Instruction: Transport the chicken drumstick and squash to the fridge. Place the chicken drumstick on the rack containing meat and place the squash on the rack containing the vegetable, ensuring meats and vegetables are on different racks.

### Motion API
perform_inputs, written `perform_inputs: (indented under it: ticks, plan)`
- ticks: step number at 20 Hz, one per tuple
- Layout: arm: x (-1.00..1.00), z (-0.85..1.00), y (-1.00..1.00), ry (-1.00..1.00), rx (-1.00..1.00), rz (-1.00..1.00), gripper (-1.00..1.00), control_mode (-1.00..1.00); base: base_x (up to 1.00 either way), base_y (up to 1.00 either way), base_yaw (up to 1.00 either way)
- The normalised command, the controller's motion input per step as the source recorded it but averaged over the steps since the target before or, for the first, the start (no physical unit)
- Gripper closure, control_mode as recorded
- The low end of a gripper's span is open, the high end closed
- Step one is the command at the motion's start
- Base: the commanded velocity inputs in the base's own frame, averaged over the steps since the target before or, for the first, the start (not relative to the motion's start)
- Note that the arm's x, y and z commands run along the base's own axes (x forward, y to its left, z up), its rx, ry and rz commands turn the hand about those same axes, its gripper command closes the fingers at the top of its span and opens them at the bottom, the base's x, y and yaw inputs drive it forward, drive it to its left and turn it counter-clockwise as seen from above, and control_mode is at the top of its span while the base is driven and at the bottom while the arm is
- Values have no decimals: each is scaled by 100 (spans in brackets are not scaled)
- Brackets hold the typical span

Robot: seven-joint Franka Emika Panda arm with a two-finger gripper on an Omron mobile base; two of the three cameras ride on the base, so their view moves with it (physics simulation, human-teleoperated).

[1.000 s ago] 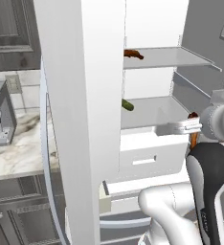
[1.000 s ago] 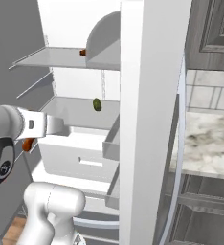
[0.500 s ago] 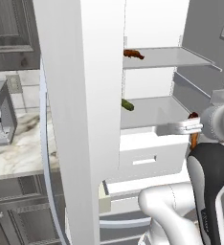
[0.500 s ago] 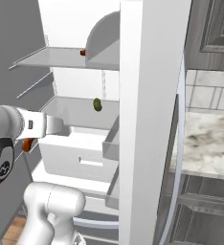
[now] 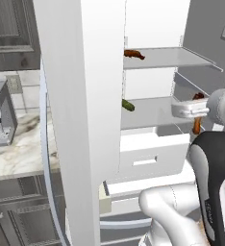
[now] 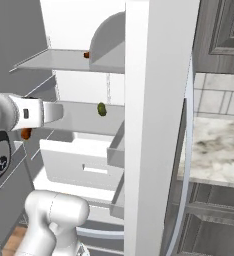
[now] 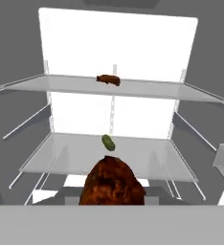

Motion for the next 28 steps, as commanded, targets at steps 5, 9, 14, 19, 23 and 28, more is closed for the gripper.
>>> perform_inputs:
  ticks: [5,9,14,19,23,28]
  plan:
    - [49,60,0,0,0,0,100,-100,0,0,0]
    - [69,33,0,0,0,0,100,-100,0,0,0]
    - [73,3,0,-6,0,2,100,-100,0,0,0]
    - [85,0,0,-9,0,2,100,-100,0,0,0]
    - [98,0,0,-1,0,1,100,-100,0,0,0]
    - [97,5,0,10,0,4,100,-100,0,0,0]
